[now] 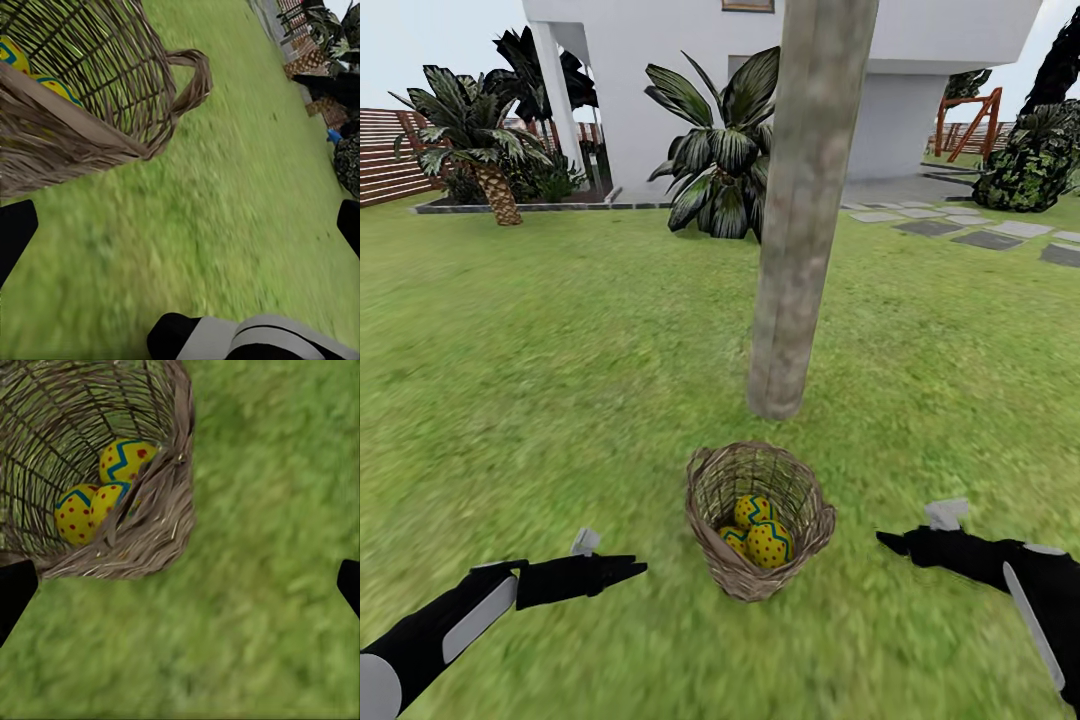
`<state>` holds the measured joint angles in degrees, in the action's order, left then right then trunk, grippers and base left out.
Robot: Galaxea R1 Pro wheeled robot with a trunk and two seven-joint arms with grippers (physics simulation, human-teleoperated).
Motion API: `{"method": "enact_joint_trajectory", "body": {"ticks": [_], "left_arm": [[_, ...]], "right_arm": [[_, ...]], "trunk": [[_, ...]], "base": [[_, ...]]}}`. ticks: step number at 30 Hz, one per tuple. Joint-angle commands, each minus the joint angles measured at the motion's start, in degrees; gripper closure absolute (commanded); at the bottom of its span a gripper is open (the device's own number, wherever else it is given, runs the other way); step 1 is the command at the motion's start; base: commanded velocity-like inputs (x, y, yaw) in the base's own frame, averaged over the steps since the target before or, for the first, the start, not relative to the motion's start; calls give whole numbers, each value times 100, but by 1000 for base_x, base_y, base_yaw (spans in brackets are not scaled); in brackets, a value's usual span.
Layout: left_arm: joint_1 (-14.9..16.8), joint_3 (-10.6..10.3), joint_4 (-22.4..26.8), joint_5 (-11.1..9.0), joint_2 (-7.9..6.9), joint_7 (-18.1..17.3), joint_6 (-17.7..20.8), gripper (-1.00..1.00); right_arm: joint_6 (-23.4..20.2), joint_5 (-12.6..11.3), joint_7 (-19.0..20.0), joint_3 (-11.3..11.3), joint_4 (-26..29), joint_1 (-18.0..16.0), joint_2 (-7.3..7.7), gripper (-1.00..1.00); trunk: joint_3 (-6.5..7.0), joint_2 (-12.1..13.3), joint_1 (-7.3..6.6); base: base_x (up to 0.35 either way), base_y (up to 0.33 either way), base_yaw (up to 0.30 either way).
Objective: Take the three Easter eggs out of the wicker basket on the lawn in the garden, then place them on the lawn next to a single tree (choose any tree) so that all three eggs are next to the same tree and none are left in the basket.
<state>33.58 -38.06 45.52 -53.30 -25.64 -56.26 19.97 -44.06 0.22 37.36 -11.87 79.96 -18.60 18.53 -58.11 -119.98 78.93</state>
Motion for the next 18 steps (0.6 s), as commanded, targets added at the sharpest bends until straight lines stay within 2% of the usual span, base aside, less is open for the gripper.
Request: {"method": "enact_joint_trajectory", "body": {"ticks": [1,3,4,6,9,14,16,17,18], "left_arm": [[0,1,-4,6,3,0,-1,-100],[0,1,-7,11,16,27,0,-100],[0,1,-7,12,26,59,3,-100],[0,1,-8,16,53,164,2,-100],[0,1,-4,20,65,230,3,-100],[0,1,-5,14,68,241,-1,-100],[0,1,-6,14,68,243,-1,-100],[0,1,-6,13,69,251,-2,-100],[0,1,-4,13,72,254,-3,-100]], "right_arm": [[-198,4,54,43,1,-127,5,-100],[-793,3,146,111,2,-418,7,-100],[-953,1,160,138,2,-514,8,-100],[-1175,-8,181,220,1,-719,8,-100],[-1290,-19,190,379,-5,-889,3,-100],[-1346,-49,193,1080,-17,-1126,-2,-100],[-1350,-47,193,1263,-25,-1187,-19,-100],[-1353,-48,193,1577,-40,-1271,-50,-100],[-1354,-57,193,1707,-44,-1304,-57,-100]], "trunk": [[0,0,0],[0,0,0],[0,0,0],[0,0,0],[0,0,0],[0,0,0],[0,0,0],[0,0,0],[0,0,0]], "base": [[17,-39,0],[81,-86,0],[108,-113,0],[119,-128,0],[62,-63,0],[9,-10,0],[2,-2,0],[0,0,0],[0,0,0]]}}
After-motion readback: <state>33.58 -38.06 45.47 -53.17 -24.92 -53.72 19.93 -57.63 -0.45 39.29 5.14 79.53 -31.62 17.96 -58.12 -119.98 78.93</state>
